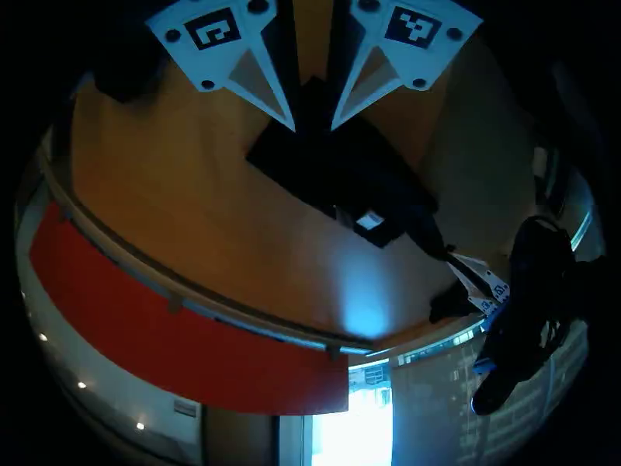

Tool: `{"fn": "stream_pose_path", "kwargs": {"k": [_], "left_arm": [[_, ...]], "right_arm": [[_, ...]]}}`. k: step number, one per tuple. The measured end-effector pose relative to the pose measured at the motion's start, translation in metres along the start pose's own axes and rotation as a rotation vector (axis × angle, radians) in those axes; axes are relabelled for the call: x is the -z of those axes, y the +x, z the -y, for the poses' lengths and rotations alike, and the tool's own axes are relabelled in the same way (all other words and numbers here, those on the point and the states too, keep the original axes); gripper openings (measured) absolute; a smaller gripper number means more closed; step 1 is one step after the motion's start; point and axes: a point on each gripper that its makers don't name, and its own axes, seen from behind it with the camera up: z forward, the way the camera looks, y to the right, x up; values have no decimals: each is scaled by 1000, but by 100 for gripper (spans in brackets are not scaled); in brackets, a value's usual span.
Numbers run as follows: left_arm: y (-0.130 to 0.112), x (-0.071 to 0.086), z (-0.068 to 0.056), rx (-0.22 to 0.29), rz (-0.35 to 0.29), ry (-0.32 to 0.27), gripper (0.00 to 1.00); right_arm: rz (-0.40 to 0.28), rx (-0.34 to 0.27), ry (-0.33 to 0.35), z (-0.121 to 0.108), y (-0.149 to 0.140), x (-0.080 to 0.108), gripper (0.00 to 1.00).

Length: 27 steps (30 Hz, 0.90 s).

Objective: Fold towel

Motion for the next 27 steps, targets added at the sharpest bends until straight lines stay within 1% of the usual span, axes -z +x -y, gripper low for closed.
{"fn": "stream_pose_path", "kwargs": {"k": [6, 12, 18, 24, 26, 27], "left_arm": [[-6, -9, 2, 1, 14, -3, 11], [-10, -27, 6, 24, 23, 2, 12], [-7, -45, 13, 36, 21, 17, 13], [-4, -58, 20, 35, 21, 31, 19], [-3, -61, 24, 32, 20, 41, 26], [-3, -63, 26, 30, 19, 45, 27]], "right_arm": [[17, -10, -1, -3, -7, -10, 17], [42, -32, 1, -10, -16, -27, 17], [52, -45, -6, -19, -19, -42, 17], [53, -70, -21, -28, -19, -54, 17], [54, -76, -32, -32, -19, -58, 18], [55, -78, -37, -34, -19, -59, 18]]}}
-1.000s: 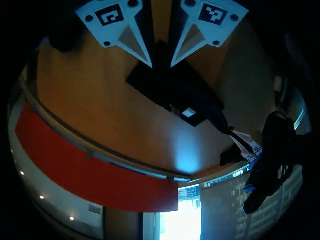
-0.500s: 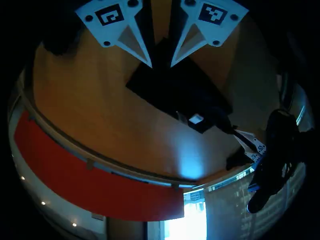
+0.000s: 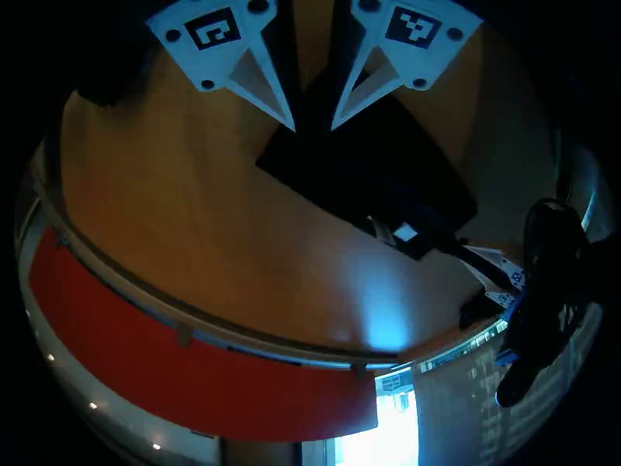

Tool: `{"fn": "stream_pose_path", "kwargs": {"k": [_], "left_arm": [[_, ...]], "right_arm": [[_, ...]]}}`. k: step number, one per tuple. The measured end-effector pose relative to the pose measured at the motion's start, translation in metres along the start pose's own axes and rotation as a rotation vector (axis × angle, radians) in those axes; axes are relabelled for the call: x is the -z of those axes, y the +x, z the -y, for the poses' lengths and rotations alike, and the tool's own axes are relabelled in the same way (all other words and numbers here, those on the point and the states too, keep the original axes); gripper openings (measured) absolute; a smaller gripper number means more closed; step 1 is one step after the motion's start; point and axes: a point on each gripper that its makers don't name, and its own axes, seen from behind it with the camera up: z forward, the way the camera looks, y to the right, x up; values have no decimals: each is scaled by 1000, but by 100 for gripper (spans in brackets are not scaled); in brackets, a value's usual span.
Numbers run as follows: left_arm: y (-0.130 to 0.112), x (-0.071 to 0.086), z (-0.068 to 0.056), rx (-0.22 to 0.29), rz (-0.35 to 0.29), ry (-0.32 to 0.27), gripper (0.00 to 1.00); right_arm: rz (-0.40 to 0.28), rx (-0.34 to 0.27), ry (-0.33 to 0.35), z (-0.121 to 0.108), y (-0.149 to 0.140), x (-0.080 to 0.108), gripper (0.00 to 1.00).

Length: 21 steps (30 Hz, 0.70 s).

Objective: Fold towel

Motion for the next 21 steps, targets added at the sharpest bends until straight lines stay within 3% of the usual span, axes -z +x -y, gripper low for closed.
{"fn": "stream_pose_path", "kwargs": {"k": [3, 11, 15, 18, 21], "left_arm": [[0, -5, 5, -7, 1, 18, 33], [-1, -13, 14, -38, 4, 60, 38], [0, -14, 19, -35, 5, 70, 47], [1, -16, 23, -27, 6, 76, 54], [4, -18, 28, -28, 1, 86, 64]], "right_arm": [[7, -2, -11, -4, -1, -6, 20], [23, 9, -34, -8, -7, -17, 26], [22, 0, -50, -13, -7, -21, 31], [19, -8, -67, -20, -5, -24, 43], [19, -5, -87, -26, -5, -26, 60]]}}
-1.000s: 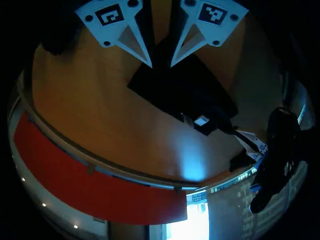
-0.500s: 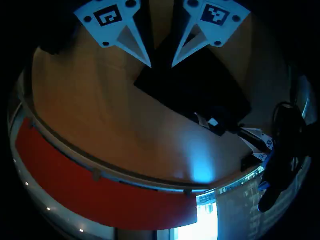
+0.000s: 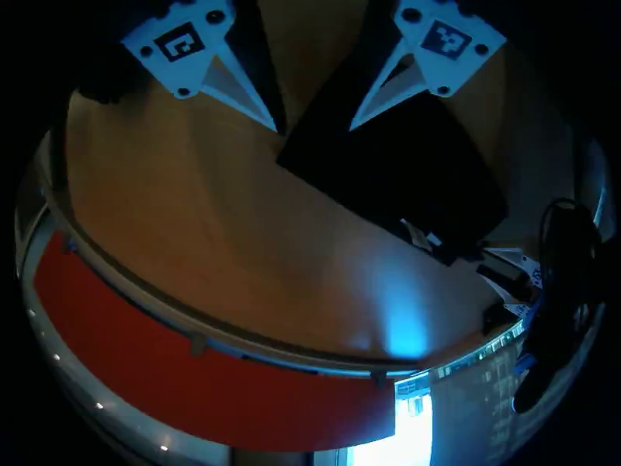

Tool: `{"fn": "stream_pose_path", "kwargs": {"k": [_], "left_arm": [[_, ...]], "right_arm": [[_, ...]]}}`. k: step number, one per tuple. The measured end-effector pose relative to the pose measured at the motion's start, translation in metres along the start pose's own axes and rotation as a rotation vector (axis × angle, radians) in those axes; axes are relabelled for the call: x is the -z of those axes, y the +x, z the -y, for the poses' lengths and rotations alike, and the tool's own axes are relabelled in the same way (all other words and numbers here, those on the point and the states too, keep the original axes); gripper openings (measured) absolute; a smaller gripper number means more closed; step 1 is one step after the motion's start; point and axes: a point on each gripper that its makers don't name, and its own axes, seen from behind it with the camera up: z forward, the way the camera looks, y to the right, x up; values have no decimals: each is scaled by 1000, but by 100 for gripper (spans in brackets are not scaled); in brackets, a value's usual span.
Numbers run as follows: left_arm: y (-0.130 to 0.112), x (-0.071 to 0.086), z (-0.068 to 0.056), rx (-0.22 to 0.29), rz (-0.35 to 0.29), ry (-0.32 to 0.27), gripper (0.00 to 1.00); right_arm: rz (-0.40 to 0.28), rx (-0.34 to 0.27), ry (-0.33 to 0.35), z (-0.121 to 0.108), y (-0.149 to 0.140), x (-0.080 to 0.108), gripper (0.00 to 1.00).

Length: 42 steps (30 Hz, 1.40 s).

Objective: Fold towel

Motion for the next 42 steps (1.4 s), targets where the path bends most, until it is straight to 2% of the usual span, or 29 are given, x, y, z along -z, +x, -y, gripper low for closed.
{"fn": "stream_pose_path", "kwargs": {"k": [1, 7, 14, 24, 26, 29, 31, 42], "left_arm": [[1, -1, 2, -4, -3, 6, 66], [6, -4, 12, -24, -9, 38, 75], [10, -5, 19, -18, -13, 58, 76], [18, -4, 39, -7, -28, 103, 76], [19, -2, 40, -1, -32, 104, 76], [18, 1, 40, 7, -36, 102, 76], [17, 3, 39, 12, -37, 100, 76], [7, 10, 34, 33, -38, 93, 76]], "right_arm": [[1, 4, -5, -1, 0, -1, 64], [4, 16, -34, -10, 0, -6, 74], [-4, 3, -59, -20, 6, -10, 76], [-26, -4, -90, -35, 21, -14, 77], [-31, 1, -90, -36, 23, -13, 80], [-35, 9, -91, -36, 23, -10, 93], [-38, 13, -91, -36, 23, -9, 98], [-60, 8, -101, -37, 23, 6, 100]]}}
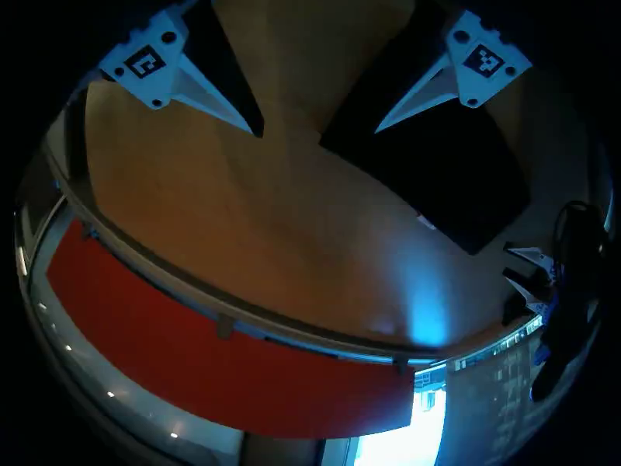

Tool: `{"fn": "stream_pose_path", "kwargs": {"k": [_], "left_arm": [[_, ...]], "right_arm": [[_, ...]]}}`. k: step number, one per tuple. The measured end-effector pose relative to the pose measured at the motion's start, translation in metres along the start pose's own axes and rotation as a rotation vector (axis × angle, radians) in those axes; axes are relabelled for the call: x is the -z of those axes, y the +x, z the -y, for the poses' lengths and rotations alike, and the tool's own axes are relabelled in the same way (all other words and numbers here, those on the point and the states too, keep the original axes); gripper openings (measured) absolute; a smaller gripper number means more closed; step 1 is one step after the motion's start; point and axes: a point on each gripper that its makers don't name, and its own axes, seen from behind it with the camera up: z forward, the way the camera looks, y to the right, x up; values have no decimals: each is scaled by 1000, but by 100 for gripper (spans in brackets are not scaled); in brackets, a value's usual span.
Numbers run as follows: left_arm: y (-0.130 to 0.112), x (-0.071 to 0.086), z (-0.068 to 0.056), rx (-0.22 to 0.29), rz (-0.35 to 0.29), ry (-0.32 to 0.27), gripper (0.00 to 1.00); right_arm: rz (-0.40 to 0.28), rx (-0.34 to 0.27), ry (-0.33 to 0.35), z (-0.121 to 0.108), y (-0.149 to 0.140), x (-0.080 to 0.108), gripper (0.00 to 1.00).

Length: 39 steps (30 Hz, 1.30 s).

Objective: Fold towel

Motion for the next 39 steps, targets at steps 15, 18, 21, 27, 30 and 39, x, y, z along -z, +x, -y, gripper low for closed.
{"fn": "stream_pose_path", "kwargs": {"k": [15, 18, 21, 27, 30, 39], "left_arm": [[-23, 23, -12, 44, -1, -16, 76], [-32, 29, -17, 58, 1, -20, 76], [-41, 35, -22, 74, 5, -25, 76], [-56, 44, -31, 101, 12, -33, 76], [-60, 46, -32, 103, 14, -32, 76], [-63, 54, -28, 119, 8, -17, 76]], "right_arm": [[4, -15, 21, 22, -22, 29, 100], [2, -31, 26, 28, -27, 35, 100], [0, -49, 25, 32, -31, 42, 100], [-5, -73, 25, 38, -38, 52, 100], [-1, -77, 27, 39, -41, 54, 100], [-7, -61, 49, 45, -40, 55, 100]]}}
